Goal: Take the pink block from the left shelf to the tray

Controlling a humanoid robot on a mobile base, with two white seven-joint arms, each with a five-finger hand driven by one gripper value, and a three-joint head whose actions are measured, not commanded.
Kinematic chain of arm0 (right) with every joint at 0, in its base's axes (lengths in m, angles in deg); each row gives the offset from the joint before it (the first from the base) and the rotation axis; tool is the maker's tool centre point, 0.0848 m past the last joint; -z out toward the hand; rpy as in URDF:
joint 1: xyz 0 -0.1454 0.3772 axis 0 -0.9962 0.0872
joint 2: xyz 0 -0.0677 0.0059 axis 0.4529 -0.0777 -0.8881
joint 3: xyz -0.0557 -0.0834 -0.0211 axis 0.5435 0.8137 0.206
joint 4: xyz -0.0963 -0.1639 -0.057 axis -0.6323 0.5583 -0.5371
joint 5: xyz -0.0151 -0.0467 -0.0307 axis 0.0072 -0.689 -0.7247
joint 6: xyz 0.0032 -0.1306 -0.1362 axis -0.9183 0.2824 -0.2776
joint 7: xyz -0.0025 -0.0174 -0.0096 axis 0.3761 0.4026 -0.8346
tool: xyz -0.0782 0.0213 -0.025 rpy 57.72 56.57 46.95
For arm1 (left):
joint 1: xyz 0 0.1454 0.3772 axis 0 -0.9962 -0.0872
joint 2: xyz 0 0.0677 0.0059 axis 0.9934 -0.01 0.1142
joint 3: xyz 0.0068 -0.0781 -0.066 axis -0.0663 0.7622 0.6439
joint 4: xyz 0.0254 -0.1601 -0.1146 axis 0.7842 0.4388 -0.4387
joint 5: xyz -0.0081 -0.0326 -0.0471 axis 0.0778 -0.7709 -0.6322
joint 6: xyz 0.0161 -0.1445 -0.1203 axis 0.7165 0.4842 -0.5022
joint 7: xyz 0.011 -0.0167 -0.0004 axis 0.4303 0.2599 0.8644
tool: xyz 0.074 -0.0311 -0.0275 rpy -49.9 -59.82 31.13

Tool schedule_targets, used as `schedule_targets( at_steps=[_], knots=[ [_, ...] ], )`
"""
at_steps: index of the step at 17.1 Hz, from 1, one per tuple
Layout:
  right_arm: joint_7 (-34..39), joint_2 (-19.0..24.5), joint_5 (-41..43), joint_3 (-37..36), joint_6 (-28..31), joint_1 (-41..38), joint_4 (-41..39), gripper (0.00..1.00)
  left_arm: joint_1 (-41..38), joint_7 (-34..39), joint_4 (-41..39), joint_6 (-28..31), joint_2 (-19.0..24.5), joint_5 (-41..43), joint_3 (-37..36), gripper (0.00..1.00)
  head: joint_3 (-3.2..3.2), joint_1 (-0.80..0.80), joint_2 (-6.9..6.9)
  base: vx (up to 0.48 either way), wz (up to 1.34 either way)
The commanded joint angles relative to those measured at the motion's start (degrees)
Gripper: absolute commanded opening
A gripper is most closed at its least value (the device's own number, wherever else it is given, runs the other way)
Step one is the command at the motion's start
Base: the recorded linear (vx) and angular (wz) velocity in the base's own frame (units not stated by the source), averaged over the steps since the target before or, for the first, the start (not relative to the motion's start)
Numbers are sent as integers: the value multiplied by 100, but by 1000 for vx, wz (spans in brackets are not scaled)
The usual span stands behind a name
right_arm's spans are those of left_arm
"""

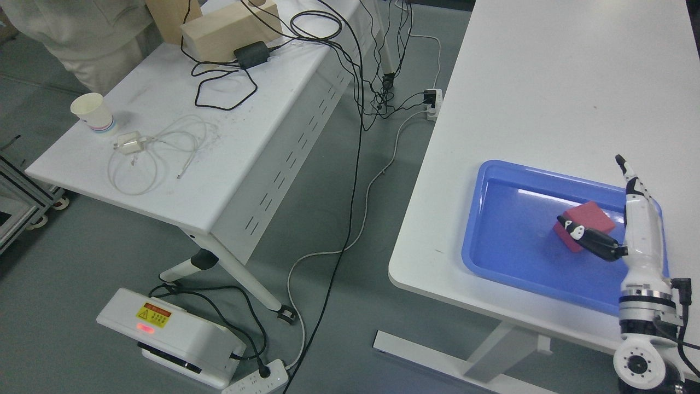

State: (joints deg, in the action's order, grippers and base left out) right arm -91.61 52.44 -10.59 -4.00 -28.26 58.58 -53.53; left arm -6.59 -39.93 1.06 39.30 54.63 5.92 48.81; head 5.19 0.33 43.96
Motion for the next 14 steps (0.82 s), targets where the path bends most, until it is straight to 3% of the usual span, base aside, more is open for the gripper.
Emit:
schedule_targets(
  at_steps=[1,5,10,14],
  knots=[
    [-155,-100,2020,-344,-34,-26,9,100,132,-2,-100,-3,100,9,0,100,0,0,0,0,0],
    [-155,-100,2056,-353,19,-43,27,100,132,-2,-100,-3,100,9,0,100,0,0,0,-13,0],
    [-146,-100,2328,-353,511,-96,27,100,132,-2,-100,-3,100,9,0,100,0,0,0,-57,-32],
    [230,-100,2328,-317,792,-96,44,100,132,-2,-100,-3,100,9,0,100,0,0,0,-135,-85]
  ],
)
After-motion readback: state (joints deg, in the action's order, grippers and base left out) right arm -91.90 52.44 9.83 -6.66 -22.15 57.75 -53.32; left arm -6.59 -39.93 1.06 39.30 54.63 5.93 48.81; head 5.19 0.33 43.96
